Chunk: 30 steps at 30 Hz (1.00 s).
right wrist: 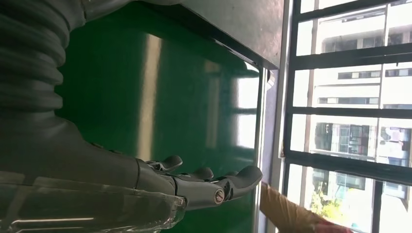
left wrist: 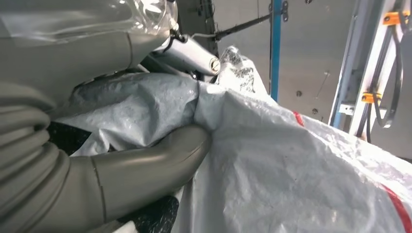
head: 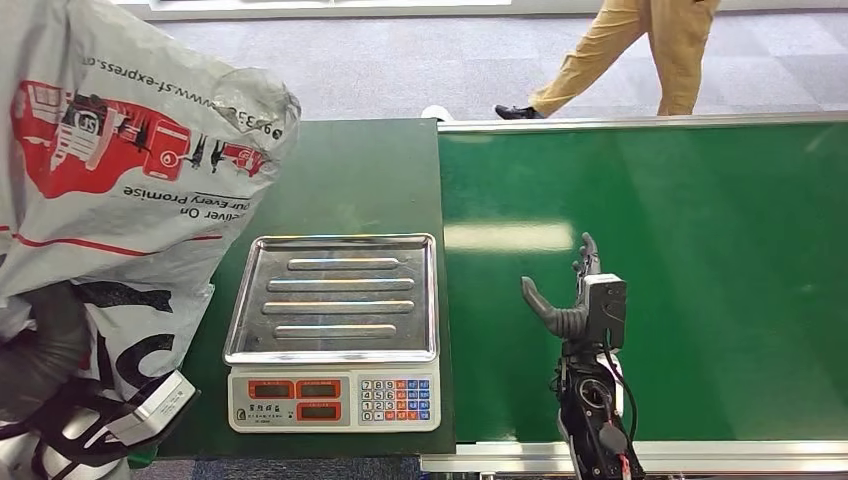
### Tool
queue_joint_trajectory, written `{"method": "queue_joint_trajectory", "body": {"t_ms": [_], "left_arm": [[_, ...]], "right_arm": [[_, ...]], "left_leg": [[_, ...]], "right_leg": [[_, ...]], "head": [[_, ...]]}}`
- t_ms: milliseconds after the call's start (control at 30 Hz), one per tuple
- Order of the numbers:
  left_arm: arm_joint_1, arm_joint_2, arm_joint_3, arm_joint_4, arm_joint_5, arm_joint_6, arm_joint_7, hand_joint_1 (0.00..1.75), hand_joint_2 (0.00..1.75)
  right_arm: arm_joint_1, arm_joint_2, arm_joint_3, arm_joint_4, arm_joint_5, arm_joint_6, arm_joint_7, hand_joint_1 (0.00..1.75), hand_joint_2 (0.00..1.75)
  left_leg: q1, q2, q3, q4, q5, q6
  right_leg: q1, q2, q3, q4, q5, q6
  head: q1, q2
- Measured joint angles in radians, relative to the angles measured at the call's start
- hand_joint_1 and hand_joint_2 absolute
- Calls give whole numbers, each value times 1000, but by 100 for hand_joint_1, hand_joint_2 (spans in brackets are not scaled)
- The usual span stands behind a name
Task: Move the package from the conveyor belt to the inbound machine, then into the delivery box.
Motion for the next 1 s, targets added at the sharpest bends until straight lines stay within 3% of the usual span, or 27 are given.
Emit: {"method": "queue_joint_trajectory", "body": {"t_ms": [133, 367, 767, 1000], "left_arm": [[-4, -12, 51, 5, -10, 0, 0, 175, 175], [-9, -17, 153, 57, -20, 0, 2, 175, 175], [-74, -49, 355, 310, -77, 0, 7, 175, 175], [-164, -26, 569, 523, -31, 0, 3, 175, 175]], "right_arm": [[10, 3, -13, -18, 39, 16, 9, 0, 175], [14, -8, 2, -22, -47, -33, 2, 0, 175], [47, -29, 41, -59, -63, -67, 13, 0, 175], [68, -29, 40, -91, -19, -43, 32, 0, 175]], "left_leg": [[0, 1, 0, 0, 0, 0], [0, 0, 0, 0, 0, 0], [0, 1, 0, 0, 0, 0], [0, 1, 0, 0, 0, 0]], "right_leg": [[0, 0, 0, 0, 0, 0], [0, 0, -1, 0, 0, 0], [0, 1, -1, 0, 0, 0], [0, 2, -1, 0, 0, 0]], "head": [[0, 0], [0, 0], [0, 0], [0, 0]]}}
